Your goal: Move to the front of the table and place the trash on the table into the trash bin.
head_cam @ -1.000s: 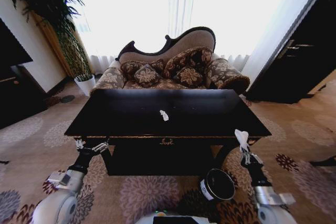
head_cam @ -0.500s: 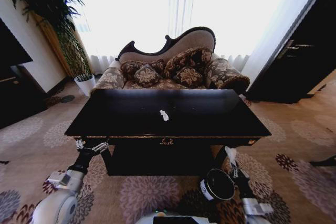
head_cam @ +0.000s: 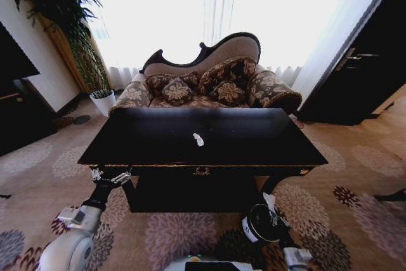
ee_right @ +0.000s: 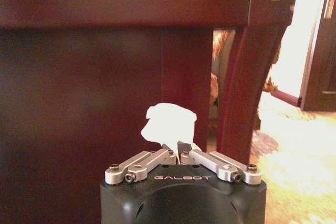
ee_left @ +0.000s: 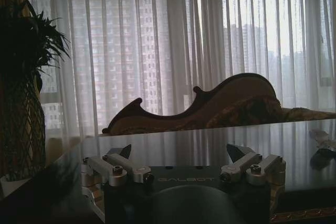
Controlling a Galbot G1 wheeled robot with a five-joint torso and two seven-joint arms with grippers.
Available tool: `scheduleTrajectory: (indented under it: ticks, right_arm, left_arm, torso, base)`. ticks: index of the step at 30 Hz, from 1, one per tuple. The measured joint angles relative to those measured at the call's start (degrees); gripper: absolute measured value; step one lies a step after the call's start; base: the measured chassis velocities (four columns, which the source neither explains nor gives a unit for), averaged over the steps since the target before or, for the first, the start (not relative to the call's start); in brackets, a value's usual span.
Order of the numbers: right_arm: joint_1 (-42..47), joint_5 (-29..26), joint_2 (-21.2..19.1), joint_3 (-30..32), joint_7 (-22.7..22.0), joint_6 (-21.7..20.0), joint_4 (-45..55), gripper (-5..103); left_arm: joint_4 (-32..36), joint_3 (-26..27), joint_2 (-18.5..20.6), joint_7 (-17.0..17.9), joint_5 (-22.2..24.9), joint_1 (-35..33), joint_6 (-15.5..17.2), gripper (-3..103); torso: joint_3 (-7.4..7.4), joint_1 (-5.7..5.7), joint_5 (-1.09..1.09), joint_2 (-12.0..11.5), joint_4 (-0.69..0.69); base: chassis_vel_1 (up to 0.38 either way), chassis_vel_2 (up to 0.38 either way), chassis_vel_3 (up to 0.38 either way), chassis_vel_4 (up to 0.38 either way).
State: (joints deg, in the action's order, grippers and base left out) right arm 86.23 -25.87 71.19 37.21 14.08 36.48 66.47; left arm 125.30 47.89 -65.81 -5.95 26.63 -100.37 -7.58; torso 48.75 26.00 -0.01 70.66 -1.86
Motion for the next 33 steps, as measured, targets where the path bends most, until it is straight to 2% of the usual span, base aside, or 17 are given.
scheduleTrajectory:
  ticks: [6,13,16,21,33]
  right_arm:
    - [-2.2,3.0,-1.1,-0.7,-2.4,-1.8,-3.6,0]
    - [-6.1,7.6,-2.4,-2.2,-6.5,-8.0,-9.2,0]
    - [-7.9,11.2,-3.2,-2.6,-9.3,-11.8,-11.5,0]
    - [-9.5,13.6,-4.3,-3.2,-10.8,-15.7,-13.5,0]
    - [-14.3,19.1,-5.9,-4.8,-11.9,-21.8,-19.1,0]
  left_arm:
    - [0.0,0.0,0.0,0.0,0.0,0.0,0.0,100]
    - [0.0,0.0,0.0,0.0,0.0,0.0,0.0,100]
    - [0.0,0.0,0.0,0.0,0.0,0.0,0.0,100]
    - [0.0,0.0,0.0,0.0,0.0,0.0,0.0,100]
    - [0.0,0.0,0.0,0.0,0.0,0.0,0.0,100]
  torso:
    - [0.0,0.0,0.0,0.0,0.0]
    - [0.0,0.0,0.01,0.0,0.0]
    - [0.0,0.0,0.01,0.0,0.0]
    - [0.0,0.0,0.01,0.0,-0.01]
    - [0.0,0.0,0.0,0.0,0.0]
  base:
    - [0.0,0.0,0.0,0.0]
    - [0.0,0.0,0.0,0.0]
    - [0.0,0.0,0.0,0.0]
    - [0.0,0.0,0.0,0.0]
    - [0.0,0.0,0.0,0.0]
